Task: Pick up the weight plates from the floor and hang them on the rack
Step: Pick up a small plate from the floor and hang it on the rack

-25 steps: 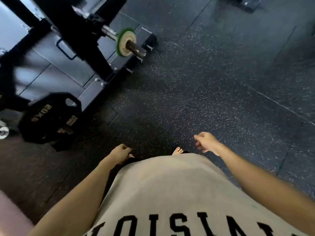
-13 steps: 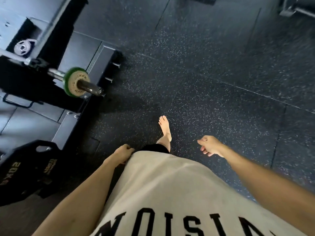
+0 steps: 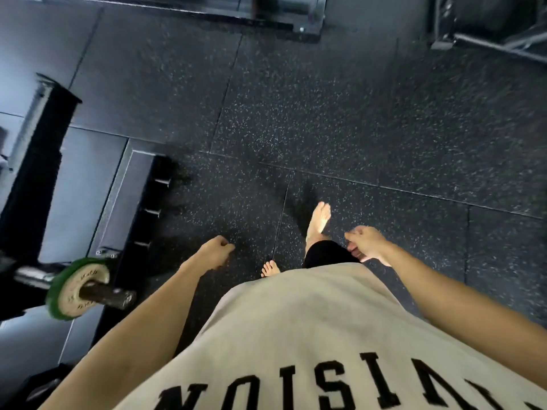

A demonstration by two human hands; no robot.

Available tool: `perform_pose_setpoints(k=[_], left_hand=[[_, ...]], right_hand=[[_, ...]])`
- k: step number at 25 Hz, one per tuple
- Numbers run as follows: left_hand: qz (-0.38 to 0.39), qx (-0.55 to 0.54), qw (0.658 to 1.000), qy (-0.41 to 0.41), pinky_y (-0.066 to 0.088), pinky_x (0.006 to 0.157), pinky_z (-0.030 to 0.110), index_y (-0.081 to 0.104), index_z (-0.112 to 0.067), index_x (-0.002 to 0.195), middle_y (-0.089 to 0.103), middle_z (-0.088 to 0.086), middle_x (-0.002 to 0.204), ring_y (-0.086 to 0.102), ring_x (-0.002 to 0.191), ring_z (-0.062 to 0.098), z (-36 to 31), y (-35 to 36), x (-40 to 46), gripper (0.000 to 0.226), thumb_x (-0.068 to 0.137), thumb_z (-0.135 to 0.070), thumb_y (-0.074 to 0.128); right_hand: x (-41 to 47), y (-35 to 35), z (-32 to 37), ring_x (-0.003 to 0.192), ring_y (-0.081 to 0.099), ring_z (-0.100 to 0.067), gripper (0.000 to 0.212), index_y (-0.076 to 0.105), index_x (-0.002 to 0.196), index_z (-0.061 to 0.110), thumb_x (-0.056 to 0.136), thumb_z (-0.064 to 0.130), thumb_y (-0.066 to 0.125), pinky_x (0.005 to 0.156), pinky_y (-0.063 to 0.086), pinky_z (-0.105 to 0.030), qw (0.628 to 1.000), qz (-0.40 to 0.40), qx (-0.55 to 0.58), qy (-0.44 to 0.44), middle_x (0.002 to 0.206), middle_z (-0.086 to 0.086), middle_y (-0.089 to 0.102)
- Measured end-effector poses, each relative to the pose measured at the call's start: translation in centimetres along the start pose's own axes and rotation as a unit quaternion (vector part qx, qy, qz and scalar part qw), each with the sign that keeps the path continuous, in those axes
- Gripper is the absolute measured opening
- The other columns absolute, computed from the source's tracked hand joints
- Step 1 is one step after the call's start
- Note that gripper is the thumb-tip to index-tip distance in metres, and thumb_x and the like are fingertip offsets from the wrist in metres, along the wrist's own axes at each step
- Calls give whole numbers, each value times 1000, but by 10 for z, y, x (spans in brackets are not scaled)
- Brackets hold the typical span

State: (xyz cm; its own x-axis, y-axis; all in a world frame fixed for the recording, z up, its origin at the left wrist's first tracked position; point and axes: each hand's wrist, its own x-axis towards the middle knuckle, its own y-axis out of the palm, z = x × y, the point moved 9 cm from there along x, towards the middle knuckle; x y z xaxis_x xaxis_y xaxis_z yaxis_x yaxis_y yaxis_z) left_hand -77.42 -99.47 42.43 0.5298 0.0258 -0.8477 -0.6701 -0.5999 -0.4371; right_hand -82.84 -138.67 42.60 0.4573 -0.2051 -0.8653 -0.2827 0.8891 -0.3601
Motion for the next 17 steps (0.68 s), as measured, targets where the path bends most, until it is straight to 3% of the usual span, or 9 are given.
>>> perform_pose_setpoints(k=[4,9,13,15,17], left_hand=[[-4,-37,998,-44,48,60,30,54,-11,114,61,8,89,58,73,21,-61,-36,58,24,100,-30,50],[-48,-143,984,-92,54,71,35,56,-6,110,62,14,97,60,80,26,-142,-83,98,24,100,-27,50],[-81,-203,970,-105,51,90,39,59,-5,116,62,11,112,61,107,32,-190,-118,137,29,99,-29,53],[-71,-252,958,-120,52,86,38,58,-5,115,62,12,108,63,102,32,-199,-140,164,28,99,-27,53],[-51,-328,930,-154,54,76,36,58,-3,112,63,13,97,63,84,29,-196,-179,166,26,99,-24,54]], right_hand=[[75,-67,76,75,61,-24,19,59,87,10,100,23,52,57,44,-27,1000,-10,-16,-4,95,-19,69],[140,-152,196,68,59,-19,16,58,100,15,100,29,50,56,46,-27,995,23,-99,-17,80,-4,63],[200,-184,303,65,59,-17,19,58,104,14,100,31,51,54,47,-26,978,48,-200,-39,80,-4,64],[234,-186,354,67,59,-18,19,58,103,14,100,31,50,55,47,-27,967,64,-246,-38,81,-5,64],[260,-183,407,68,60,-18,17,57,102,15,100,31,50,56,48,-28,955,70,-284,-47,82,-4,64]])
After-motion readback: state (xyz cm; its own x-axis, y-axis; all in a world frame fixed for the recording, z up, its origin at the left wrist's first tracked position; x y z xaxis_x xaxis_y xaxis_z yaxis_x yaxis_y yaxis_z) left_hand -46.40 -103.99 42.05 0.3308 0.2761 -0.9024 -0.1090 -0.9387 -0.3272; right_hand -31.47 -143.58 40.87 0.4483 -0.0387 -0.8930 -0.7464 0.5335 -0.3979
